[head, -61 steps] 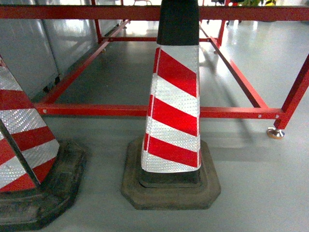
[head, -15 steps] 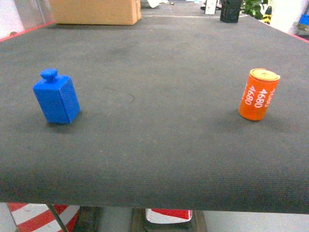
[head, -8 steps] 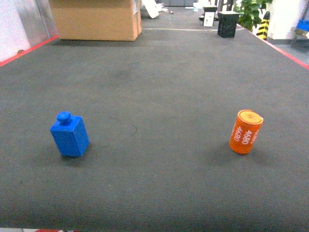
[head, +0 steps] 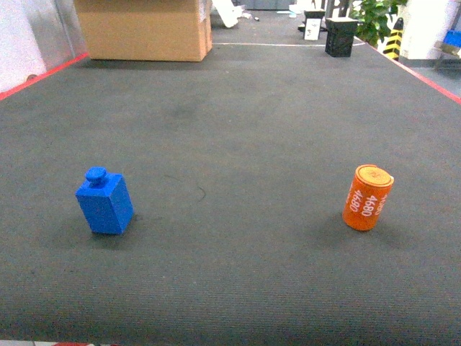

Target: Sort blue parts and orange caps into right shelf containers

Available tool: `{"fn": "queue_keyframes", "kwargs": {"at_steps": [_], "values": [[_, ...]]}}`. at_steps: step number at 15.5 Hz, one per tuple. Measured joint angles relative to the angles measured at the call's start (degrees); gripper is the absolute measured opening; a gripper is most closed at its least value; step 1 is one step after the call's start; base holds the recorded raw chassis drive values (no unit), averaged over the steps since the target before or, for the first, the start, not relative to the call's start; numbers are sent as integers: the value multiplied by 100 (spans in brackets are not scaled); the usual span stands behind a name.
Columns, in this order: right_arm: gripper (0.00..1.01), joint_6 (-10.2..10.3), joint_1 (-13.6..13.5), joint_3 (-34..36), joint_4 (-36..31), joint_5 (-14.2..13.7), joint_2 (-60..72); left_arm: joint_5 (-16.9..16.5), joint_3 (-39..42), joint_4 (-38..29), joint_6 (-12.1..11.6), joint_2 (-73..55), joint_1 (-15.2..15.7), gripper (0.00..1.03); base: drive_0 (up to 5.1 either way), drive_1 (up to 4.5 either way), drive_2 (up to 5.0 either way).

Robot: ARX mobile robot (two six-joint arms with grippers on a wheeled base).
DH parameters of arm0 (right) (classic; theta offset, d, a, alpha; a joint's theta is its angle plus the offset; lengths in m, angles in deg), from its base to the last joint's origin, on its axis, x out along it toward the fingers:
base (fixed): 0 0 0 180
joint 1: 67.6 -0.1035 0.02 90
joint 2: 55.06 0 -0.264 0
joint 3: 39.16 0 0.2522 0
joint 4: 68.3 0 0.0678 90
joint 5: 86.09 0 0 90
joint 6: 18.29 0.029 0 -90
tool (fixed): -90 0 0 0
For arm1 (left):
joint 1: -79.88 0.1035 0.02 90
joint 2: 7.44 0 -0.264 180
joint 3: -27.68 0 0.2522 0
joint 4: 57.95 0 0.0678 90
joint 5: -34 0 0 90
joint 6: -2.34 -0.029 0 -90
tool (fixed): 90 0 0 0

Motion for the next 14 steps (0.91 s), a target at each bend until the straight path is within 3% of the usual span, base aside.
{"fn": "queue_keyframes", "kwargs": {"at_steps": [14], "values": [[98,0,0,0,0,0,0,-2,0,-2,0,0,0,98,0,0,0]]}}
